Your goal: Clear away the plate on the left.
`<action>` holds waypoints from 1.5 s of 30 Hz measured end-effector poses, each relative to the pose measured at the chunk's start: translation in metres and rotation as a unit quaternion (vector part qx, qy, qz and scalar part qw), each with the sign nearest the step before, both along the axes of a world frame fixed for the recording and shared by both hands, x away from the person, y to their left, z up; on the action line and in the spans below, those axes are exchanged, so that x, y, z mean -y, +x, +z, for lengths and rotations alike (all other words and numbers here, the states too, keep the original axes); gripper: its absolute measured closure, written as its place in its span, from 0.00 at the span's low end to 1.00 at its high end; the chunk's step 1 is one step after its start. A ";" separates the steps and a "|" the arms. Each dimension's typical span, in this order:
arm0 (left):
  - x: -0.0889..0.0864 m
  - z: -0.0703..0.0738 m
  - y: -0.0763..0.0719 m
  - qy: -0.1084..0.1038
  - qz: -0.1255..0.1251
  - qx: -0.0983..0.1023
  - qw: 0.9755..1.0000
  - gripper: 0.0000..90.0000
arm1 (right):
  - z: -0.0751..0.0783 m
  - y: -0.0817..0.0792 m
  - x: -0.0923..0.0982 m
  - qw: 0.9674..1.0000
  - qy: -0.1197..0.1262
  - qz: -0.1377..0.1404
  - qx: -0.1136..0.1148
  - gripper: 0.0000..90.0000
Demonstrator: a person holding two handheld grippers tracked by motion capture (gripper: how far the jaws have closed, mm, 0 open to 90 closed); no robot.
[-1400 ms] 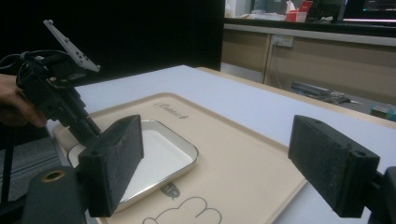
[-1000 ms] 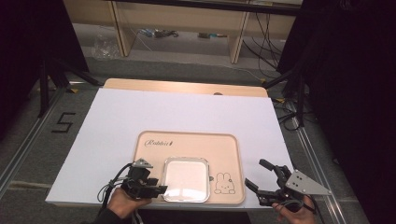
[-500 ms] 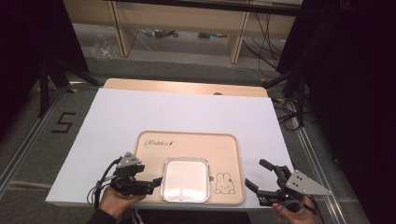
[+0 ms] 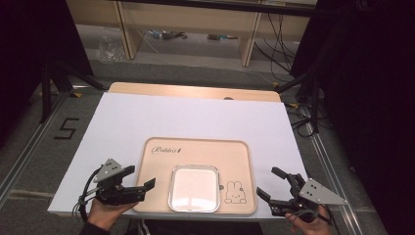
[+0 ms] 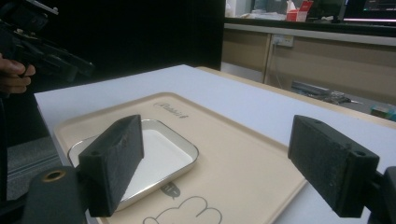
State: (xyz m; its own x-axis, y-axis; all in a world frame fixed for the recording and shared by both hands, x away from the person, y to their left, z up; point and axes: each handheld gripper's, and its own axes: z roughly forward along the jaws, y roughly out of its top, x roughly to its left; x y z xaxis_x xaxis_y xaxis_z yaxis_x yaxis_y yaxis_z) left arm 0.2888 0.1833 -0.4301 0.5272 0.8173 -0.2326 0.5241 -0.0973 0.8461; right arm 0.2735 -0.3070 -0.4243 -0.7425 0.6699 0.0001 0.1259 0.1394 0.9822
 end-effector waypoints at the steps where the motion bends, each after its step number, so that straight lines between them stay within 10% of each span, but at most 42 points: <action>1: -0.002 0.001 -0.001 0.007 -0.006 0.003 1.000 0.14 | 0.000 0.000 0.000 1.000 0.000 0.000 -0.001 0.21; 45: 0.002 0.008 -0.050 -0.013 -0.010 0.090 0.996 0.15 | 0.001 -0.001 0.000 1.000 -0.001 0.006 -0.005 0.19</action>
